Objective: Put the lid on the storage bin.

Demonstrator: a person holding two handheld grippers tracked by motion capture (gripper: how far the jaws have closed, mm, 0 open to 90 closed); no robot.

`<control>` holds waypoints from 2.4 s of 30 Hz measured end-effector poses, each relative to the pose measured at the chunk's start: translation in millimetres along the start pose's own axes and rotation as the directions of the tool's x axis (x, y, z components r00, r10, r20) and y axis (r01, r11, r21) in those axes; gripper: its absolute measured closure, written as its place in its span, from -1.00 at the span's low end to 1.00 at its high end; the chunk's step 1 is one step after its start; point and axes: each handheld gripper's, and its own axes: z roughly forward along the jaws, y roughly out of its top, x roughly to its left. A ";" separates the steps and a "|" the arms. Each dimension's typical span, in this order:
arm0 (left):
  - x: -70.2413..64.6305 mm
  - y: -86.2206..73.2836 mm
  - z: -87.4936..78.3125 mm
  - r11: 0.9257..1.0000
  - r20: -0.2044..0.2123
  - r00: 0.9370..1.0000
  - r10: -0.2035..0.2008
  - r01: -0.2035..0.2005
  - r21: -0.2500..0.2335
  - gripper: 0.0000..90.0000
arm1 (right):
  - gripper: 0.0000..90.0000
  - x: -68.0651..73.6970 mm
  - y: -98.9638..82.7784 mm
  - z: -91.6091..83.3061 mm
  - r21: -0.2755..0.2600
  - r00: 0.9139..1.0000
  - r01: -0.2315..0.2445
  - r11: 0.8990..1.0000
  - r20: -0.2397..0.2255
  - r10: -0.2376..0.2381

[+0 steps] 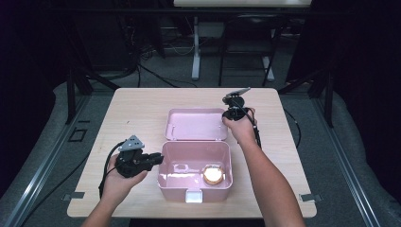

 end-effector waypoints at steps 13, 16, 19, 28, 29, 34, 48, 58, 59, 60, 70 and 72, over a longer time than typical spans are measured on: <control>-0.1 0.1 0.0 1.000 -0.001 1.000 -0.001 0.001 0.001 0.74 | 0.83 1.1 0.6 -6.4 -0.018 1.000 -0.007 1.000 -0.004 0.007; -0.1 0.2 -0.3 1.000 0.002 1.000 0.000 0.000 0.005 0.74 | 0.83 2.2 0.8 -7.6 -0.025 1.000 -0.007 1.000 0.000 0.007; -0.1 0.3 -0.4 1.000 0.002 1.000 0.000 0.000 0.006 0.74 | 0.84 3.3 1.9 -10.0 -0.027 1.000 0.002 1.000 0.006 -0.002; -0.3 0.3 -0.3 1.000 0.001 1.000 -0.001 0.001 0.006 0.74 | 0.86 5.5 3.6 -20.1 -0.057 1.000 0.001 0.998 0.006 -0.001; -0.3 0.2 -0.3 1.000 0.002 1.000 -0.001 0.001 0.006 0.74 | 0.86 5.5 3.6 -20.1 -0.057 1.000 0.001 0.998 0.006 -0.001; -0.3 0.2 -0.3 1.000 0.002 1.000 -0.002 0.002 0.005 0.74 | 0.87 6.2 3.1 -25.2 -0.083 1.000 0.011 0.996 0.006 -0.011; -0.1 -0.1 0.2 1.000 0.000 1.000 -0.006 0.006 -0.002 0.74 | 0.88 9.3 2.2 -40.7 -0.136 1.000 0.023 0.990 0.003 -0.023; 0.3 -0.3 0.1 1.000 0.001 1.000 -0.005 0.005 -0.003 0.74 | 0.89 11.1 0.1 -50.3 -0.165 1.000 0.030 0.986 0.000 -0.030; 0.3 -0.3 0.2 1.000 0.001 1.000 -0.006 0.006 -0.004 0.74 | 0.90 11.3 -0.3 -51.3 -0.171 0.999 0.034 0.985 0.001 -0.034; 0.3 -0.3 0.2 1.000 0.001 1.000 -0.006 0.006 -0.003 0.74 | 0.90 11.9 -0.8 -52.7 -0.174 0.999 0.033 0.984 0.000 -0.034; 0.2 -0.4 0.2 1.000 0.001 1.000 -0.006 0.006 -0.003 0.74 | 0.91 13.5 -5.4 -65.5 -0.227 0.998 0.059 0.972 -0.004 -0.061; 0.2 -0.3 0.2 1.000 0.001 1.000 -0.006 0.006 -0.003 0.74 | 0.91 13.8 -7.2 -70.3 -0.247 0.998 0.062 0.967 -0.013 -0.067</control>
